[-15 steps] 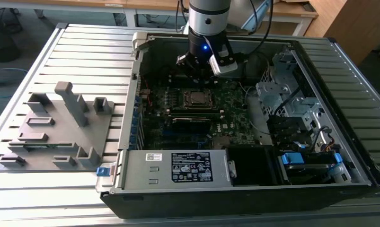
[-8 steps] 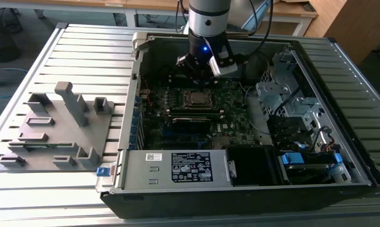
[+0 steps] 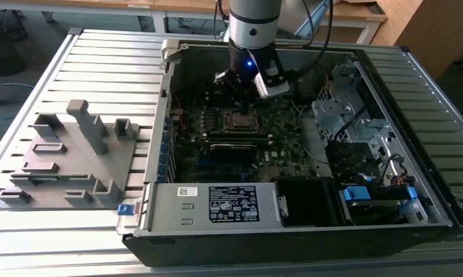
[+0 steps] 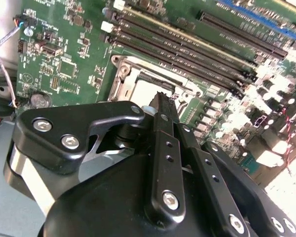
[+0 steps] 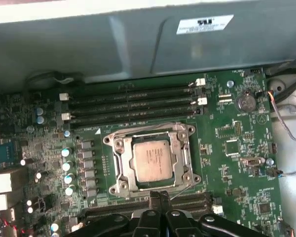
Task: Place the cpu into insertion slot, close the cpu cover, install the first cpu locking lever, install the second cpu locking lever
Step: 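Install the second cpu locking lever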
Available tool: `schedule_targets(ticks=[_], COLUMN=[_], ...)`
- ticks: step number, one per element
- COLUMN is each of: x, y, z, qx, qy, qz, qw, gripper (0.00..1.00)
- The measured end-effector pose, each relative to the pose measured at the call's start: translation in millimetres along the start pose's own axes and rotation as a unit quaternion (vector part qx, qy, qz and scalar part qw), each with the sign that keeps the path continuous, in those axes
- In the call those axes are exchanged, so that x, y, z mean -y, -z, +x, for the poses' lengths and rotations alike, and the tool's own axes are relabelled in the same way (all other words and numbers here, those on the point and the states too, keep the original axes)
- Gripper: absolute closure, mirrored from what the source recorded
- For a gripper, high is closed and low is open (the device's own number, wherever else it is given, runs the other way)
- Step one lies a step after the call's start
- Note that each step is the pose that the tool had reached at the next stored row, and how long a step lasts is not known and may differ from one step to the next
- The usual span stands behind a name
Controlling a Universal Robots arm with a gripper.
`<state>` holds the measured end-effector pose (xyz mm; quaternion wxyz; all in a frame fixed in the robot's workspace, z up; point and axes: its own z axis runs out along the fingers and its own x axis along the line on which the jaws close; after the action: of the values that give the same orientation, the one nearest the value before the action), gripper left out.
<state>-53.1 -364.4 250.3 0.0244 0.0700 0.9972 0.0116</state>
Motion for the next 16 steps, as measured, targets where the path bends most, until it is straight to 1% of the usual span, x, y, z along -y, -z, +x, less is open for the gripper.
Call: schedule_targets(ticks=[3,10,16], x=[4.4,7.1,11.1], y=[-1.1,-5.5,-7.9], z=[0.0,0.6,4.2], qx=[0.0,-0.0005,-0.0006], qy=[0.001,0.017,0.021], qz=[-0.0002,-0.0009,-0.001], qw=[1.0,0.9998,0.9998], gripper=[0.9,0.9,0.9])
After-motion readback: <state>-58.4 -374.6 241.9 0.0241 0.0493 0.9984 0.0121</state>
